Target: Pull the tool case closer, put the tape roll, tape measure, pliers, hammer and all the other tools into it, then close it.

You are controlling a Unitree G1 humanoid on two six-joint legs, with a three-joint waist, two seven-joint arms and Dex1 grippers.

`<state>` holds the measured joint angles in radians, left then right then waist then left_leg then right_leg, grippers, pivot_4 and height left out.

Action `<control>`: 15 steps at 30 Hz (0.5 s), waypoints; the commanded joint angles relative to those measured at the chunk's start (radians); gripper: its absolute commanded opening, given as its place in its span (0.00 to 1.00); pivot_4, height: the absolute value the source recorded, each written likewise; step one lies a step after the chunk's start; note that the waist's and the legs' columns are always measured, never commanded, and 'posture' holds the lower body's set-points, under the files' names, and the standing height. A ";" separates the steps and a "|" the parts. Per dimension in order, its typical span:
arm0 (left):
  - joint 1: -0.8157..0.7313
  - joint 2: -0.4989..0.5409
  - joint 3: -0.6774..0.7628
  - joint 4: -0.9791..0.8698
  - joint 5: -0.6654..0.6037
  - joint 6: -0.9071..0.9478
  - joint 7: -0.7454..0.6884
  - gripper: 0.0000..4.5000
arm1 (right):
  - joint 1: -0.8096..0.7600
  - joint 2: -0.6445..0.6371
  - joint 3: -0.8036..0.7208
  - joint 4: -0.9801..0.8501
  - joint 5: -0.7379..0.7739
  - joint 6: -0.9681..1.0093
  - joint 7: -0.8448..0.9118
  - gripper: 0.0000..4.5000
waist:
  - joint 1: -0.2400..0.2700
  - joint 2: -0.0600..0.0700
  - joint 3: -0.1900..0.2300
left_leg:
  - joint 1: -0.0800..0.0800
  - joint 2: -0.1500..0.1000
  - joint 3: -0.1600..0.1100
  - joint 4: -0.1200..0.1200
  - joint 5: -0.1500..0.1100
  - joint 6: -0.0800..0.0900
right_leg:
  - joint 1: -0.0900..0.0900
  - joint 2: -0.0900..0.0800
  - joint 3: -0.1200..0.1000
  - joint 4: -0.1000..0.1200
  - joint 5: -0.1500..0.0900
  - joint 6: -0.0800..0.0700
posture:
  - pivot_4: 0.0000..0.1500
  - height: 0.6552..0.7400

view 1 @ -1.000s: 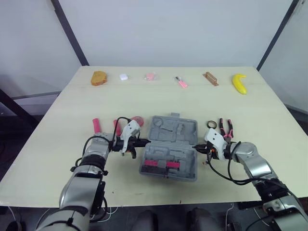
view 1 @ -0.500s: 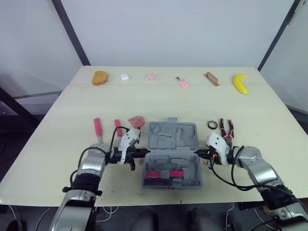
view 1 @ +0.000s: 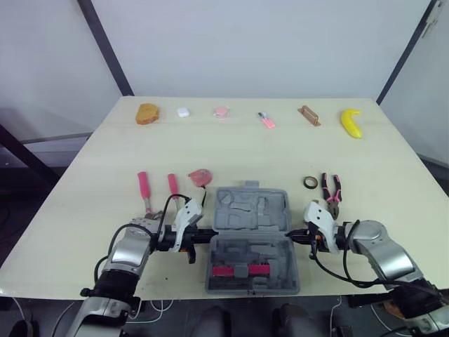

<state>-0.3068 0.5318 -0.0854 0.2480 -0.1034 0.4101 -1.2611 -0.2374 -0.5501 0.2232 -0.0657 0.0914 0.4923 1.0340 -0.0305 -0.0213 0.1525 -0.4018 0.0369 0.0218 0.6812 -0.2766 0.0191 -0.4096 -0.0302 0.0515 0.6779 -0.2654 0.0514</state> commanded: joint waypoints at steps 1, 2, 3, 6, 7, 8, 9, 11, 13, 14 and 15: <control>0.017 -0.012 -0.049 -0.055 -0.028 0.008 -0.004 0.01 | 0.005 0.001 0.011 -0.065 0.047 0.001 0.021 0.00 | 0.000 0.000 0.000 | 0.000 0.000 0.000 0.000 0.000 0.000 | 0.000 0.000 0.000 0.000 0.000 0.000 | 1.00 1.00; 0.022 -0.011 -0.056 -0.059 -0.026 0.006 -0.004 0.01 | 0.008 -0.002 0.009 -0.070 0.049 0.004 0.021 0.00 | 0.001 0.000 0.000 | 0.000 0.000 0.000 0.000 0.000 0.000 | 0.000 0.000 0.000 0.000 0.000 0.000 | 1.00 1.00; 0.025 -0.011 -0.061 -0.060 -0.024 0.004 -0.002 0.01 | 0.010 -0.005 0.008 -0.073 0.051 0.006 0.020 0.00 | 0.001 0.000 0.000 | 0.000 0.000 0.000 0.000 0.000 0.000 | 0.000 0.000 0.000 0.000 0.000 0.000 | 1.00 1.00; 0.027 -0.013 -0.067 -0.056 -0.023 0.000 0.004 0.01 | 0.013 -0.012 0.008 -0.078 0.057 0.009 0.017 0.00 | 0.003 0.000 0.000 | 0.000 0.000 0.000 0.000 0.000 0.000 | 0.000 0.000 0.000 0.000 0.000 0.000 | 1.00 1.00; 0.027 -0.014 -0.069 -0.055 -0.024 0.001 0.005 0.01 | 0.014 -0.013 0.008 -0.079 0.059 0.011 0.016 0.00 | 0.004 0.000 0.000 | 0.000 0.000 0.000 0.000 0.000 0.000 | 0.000 0.000 0.000 0.000 0.000 0.000 | 1.00 1.00; 0.029 -0.014 -0.072 -0.056 -0.025 0.001 0.006 0.01 | 0.014 -0.015 0.008 -0.080 0.060 0.012 0.014 0.00 | 0.006 0.000 0.000 | 0.000 0.000 0.000 0.001 0.000 0.000 | 0.000 0.000 0.000 0.000 0.000 0.000 | 1.00 1.00; 0.030 -0.015 -0.074 -0.057 -0.028 0.004 0.007 0.01 | 0.015 -0.017 0.008 -0.080 0.061 0.013 0.013 0.00 | 0.009 0.000 0.000 | 0.000 0.000 0.000 0.001 0.000 0.000 | 0.000 0.000 0.000 0.000 0.000 0.000 | 1.00 1.00; 0.033 -0.013 -0.076 -0.059 -0.031 0.008 0.013 0.01 | 0.015 -0.017 0.007 -0.082 0.064 0.016 0.009 0.00 | 0.014 0.000 0.000 | 0.000 0.000 0.000 0.001 0.000 0.000 | 0.000 0.000 0.000 0.000 0.000 0.000 | 1.00 1.00; 0.037 -0.005 -0.086 -0.060 -0.025 0.002 0.015 0.01 | 0.018 -0.018 0.005 -0.083 0.066 0.017 0.007 0.00 | 0.016 0.000 0.000 | 0.000 0.000 0.000 0.001 0.000 0.000 | 0.000 0.000 0.000 0.000 0.000 0.000 | 1.00 1.00; 0.041 -0.002 -0.092 -0.061 -0.023 -0.001 0.015 0.01 | 0.021 -0.020 0.005 -0.083 0.067 0.016 0.007 0.00 | 0.016 0.000 0.000 | 0.000 0.000 0.000 0.001 0.000 0.000 | 0.000 0.000 0.000 0.000 0.000 0.000 | 1.00 1.00; 0.045 0.000 -0.098 -0.063 -0.021 -0.001 0.017 0.01 | 0.024 -0.023 0.003 -0.084 0.067 0.015 0.007 0.00 | 0.017 0.000 0.000 | 0.000 0.000 0.000 0.001 0.000 0.000 | 0.000 0.000 0.000 0.000 0.000 0.000 | 1.00 1.00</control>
<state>-0.2819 0.5329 -0.1353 0.2034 -0.1223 0.4065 -1.2380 -0.2184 -0.5729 0.2256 -0.1101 0.1288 0.5190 1.0340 -0.0139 -0.0213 0.1525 -0.4017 0.0368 0.0222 0.6823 -0.2767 0.0191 -0.4095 -0.0301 0.0519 0.6779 -0.2654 0.0515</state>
